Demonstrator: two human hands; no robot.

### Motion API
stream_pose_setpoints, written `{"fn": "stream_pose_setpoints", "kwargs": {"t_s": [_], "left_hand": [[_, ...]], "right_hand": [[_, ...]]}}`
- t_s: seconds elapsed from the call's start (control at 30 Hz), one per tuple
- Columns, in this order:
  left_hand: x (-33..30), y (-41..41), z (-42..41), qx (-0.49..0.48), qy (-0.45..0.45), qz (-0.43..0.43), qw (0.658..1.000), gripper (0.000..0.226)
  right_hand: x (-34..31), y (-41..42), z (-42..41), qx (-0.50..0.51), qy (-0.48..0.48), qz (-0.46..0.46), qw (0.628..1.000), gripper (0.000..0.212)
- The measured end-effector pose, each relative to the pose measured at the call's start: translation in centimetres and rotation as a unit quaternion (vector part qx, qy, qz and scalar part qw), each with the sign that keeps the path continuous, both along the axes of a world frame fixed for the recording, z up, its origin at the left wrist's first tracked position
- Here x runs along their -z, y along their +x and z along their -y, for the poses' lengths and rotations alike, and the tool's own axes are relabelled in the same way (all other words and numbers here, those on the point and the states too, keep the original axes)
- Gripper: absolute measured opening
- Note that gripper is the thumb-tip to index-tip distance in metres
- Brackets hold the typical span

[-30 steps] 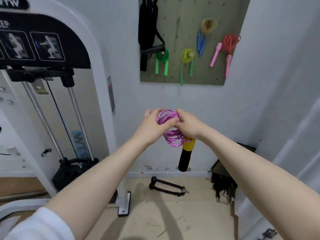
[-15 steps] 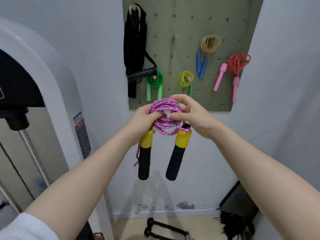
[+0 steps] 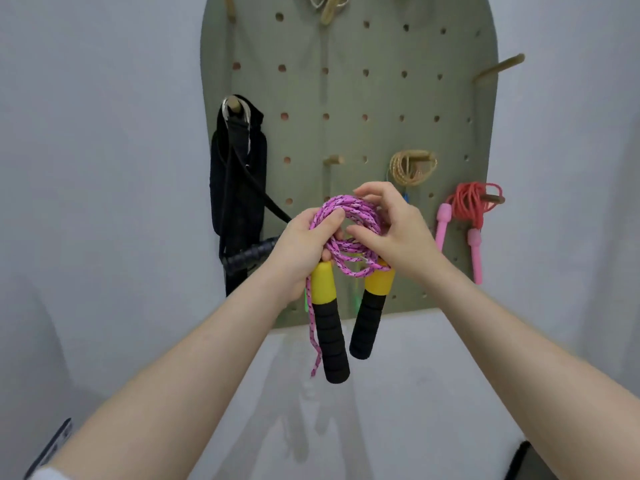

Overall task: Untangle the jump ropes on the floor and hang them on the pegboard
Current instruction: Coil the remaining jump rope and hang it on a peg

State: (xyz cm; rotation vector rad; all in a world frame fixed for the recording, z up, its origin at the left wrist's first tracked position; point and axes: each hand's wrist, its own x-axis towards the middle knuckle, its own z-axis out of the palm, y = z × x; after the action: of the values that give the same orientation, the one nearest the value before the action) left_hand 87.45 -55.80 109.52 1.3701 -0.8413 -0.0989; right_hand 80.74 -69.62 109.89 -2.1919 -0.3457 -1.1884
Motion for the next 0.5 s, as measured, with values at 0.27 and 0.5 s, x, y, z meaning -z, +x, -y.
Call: {"fn": "stream_pose_setpoints", "kwargs": {"t_s": [0.27,0.5], "left_hand": [[-6.3,5.6,4.6,-0.108,0.028,0.218,0.969,0.017],[-8.6,10.1,7.0,-0.243,0.035,0.265,0.933,0.022]], "right_hand": [[-5.9,7.1,5.5,0.033,-0.04,0.123,0.991,0.017],[-9.0,12.8,7.1,-0.056,-0.032,0.092,0.994,0.014]]}}
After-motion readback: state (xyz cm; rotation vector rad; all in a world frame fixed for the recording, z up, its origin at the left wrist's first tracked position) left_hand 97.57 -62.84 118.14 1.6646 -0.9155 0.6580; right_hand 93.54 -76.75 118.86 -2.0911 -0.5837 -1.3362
